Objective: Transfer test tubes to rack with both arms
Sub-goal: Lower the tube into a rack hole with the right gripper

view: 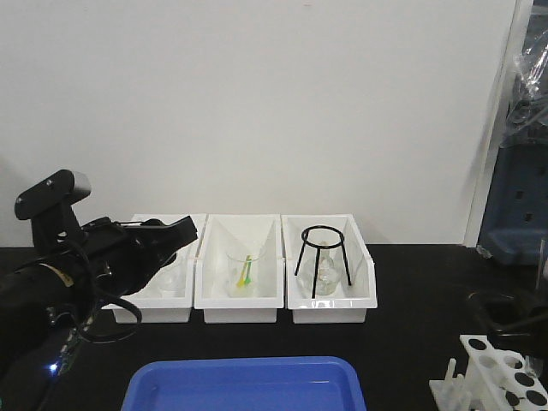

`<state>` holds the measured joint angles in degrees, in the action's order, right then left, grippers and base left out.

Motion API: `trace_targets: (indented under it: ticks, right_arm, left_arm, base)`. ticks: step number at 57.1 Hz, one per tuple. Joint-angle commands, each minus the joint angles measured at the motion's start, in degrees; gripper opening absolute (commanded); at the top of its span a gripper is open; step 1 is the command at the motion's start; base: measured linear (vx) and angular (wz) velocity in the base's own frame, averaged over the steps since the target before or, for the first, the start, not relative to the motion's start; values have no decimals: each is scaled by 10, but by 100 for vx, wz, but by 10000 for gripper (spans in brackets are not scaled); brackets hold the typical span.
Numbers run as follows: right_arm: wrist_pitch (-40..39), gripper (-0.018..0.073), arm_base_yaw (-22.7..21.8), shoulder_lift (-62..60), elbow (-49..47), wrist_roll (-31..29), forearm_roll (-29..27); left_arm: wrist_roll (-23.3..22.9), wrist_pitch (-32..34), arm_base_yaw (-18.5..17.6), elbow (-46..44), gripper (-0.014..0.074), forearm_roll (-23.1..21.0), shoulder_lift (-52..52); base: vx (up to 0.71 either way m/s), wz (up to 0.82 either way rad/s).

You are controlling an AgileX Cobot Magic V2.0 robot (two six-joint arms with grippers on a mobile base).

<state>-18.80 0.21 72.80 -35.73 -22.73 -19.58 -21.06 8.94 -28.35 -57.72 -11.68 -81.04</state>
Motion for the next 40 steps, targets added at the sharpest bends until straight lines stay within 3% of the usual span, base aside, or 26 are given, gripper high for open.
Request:
trace_targets:
  ticks: [1, 11, 14, 33, 40]
  right_arm:
    - [-83, -7, -2, -17, -1, 61, 56]
    - [-145, -7, -2, -17, 41, 215, 211]
    - [-147, -7, -2, -17, 48, 238, 228]
    - [-149, -7, -2, -9, 50, 198, 214]
    - [-197, -7, -2, 17, 66, 199, 213]
  left_arm:
    - [2, 44, 0, -21, 396, 0, 19]
    - [2, 44, 0, -21, 396, 0, 19]
    - [2, 44, 0, -21, 396, 0, 19]
    - [2, 45, 0, -21, 396, 0, 19]
    - [2, 48, 0, -21, 396, 0, 19]
  base:
    - [0, 0]
    - [0, 0]
    - [0, 0]
    - [0, 0]
    - [0, 0]
